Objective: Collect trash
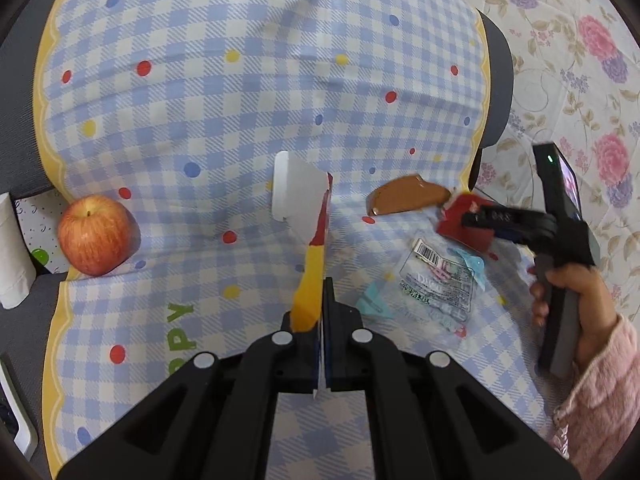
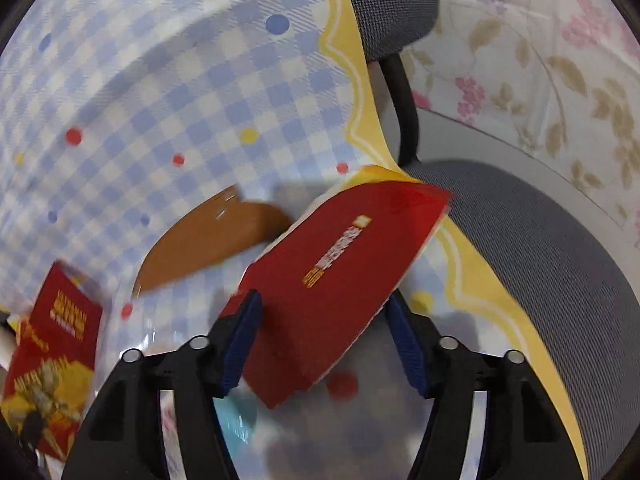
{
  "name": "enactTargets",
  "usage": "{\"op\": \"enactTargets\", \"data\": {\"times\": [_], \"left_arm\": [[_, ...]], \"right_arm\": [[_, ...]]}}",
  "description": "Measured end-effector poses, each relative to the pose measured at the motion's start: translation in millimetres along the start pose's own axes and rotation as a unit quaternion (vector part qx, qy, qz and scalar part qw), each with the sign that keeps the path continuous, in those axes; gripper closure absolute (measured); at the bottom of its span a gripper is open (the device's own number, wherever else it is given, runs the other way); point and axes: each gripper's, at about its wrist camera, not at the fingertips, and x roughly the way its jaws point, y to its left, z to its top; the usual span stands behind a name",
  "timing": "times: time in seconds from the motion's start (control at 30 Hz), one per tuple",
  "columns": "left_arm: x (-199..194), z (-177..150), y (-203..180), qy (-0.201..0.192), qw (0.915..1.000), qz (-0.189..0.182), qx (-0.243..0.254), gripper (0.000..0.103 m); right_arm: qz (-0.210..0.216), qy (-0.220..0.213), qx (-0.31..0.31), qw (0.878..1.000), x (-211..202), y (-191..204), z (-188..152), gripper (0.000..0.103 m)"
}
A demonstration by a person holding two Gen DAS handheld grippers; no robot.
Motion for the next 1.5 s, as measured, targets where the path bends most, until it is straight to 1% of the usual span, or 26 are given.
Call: {"op": "enactTargets", "data": {"times": [0.13, 0.23, 0.33, 0.43, 0.5, 0.53, 0.63, 0.67, 0.73, 0.8, 0.93, 1.03, 1.13, 1.2, 1.23, 1.37, 1.5], "left_arm": [[5, 4, -1, 0.002, 1.0000, -0.001, -0.002, 0.103], [8, 7, -1, 0.001, 1.0000, 0.001, -0.003, 0.103], [9, 9, -2, 0.000, 1.0000, 0.000, -0.003, 0.103], [10, 9, -1, 0.001, 1.0000, 0.001, -0.003, 0.103], [11, 11, -1, 0.001, 1.0000, 0.002, -0.001, 0.103], [12, 12, 0, 0.001, 1.0000, 0.001, -0.001, 0.103], [13, 13, 1, 0.000, 1.0000, -0.005, -0.003, 0.103], [12, 13, 0, -0.001, 1.0000, -0.006, -0.001, 0.103], [3, 13, -2, -0.012, 0.9999, -0.010, 0.002, 0.103], [-9, 13, -6, -0.024, 0.9996, -0.012, 0.010, 0.103], [-43, 12, -16, -0.056, 0.9977, -0.030, 0.022, 0.103], [-71, 6, -29, -0.077, 0.9953, -0.045, 0.038, 0.103], [-103, -4, -49, -0.101, 0.9908, -0.067, 0.059, 0.103], [-118, -11, -60, -0.110, 0.9884, -0.079, 0.070, 0.103], [-126, -16, -70, -0.113, 0.9867, -0.086, 0.079, 0.103], [-148, -40, -104, -0.119, 0.9802, -0.115, 0.109, 0.103], [-157, -66, -138, -0.111, 0.9735, -0.144, 0.139, 0.103]], "right_arm": [[0.038, -0.024, -0.037, 0.998, -1, 16, 14, 0.062], [0.050, -0.045, -0.065, 0.996, -5, 34, 20, 0.063], [0.062, -0.053, -0.062, 0.995, -4, 40, 26, 0.064], [0.066, -0.046, -0.039, 0.996, -3, 35, 30, 0.063], [0.059, -0.044, -0.039, 0.997, -1, 32, 32, 0.064], [0.052, -0.043, -0.035, 0.997, 1, 29, 33, 0.077], [0.053, -0.044, -0.013, 0.998, -2, 17, 37, 0.093], [0.054, -0.051, -0.013, 0.997, -8, 16, 37, 0.094], [0.058, -0.070, -0.020, 0.996, -31, 16, 32, 0.102], [0.060, -0.086, -0.038, 0.994, -54, 21, 25, 0.102], [0.071, -0.115, -0.084, 0.987, -116, 28, -2, 0.102], [0.076, -0.126, -0.109, 0.983, -159, 27, -32, 0.102], [0.080, -0.131, -0.113, 0.982, -194, 19, -64, 0.102], [0.074, -0.136, -0.115, 0.981, -215, 11, -84, 0.102], [0.066, -0.140, -0.116, 0.981, -229, 4, -97, 0.102], [0.038, -0.153, -0.108, 0.982, -263, -14, -130, 0.102], [0.005, -0.160, -0.100, 0.982, -289, -33, -164, 0.102]]}}
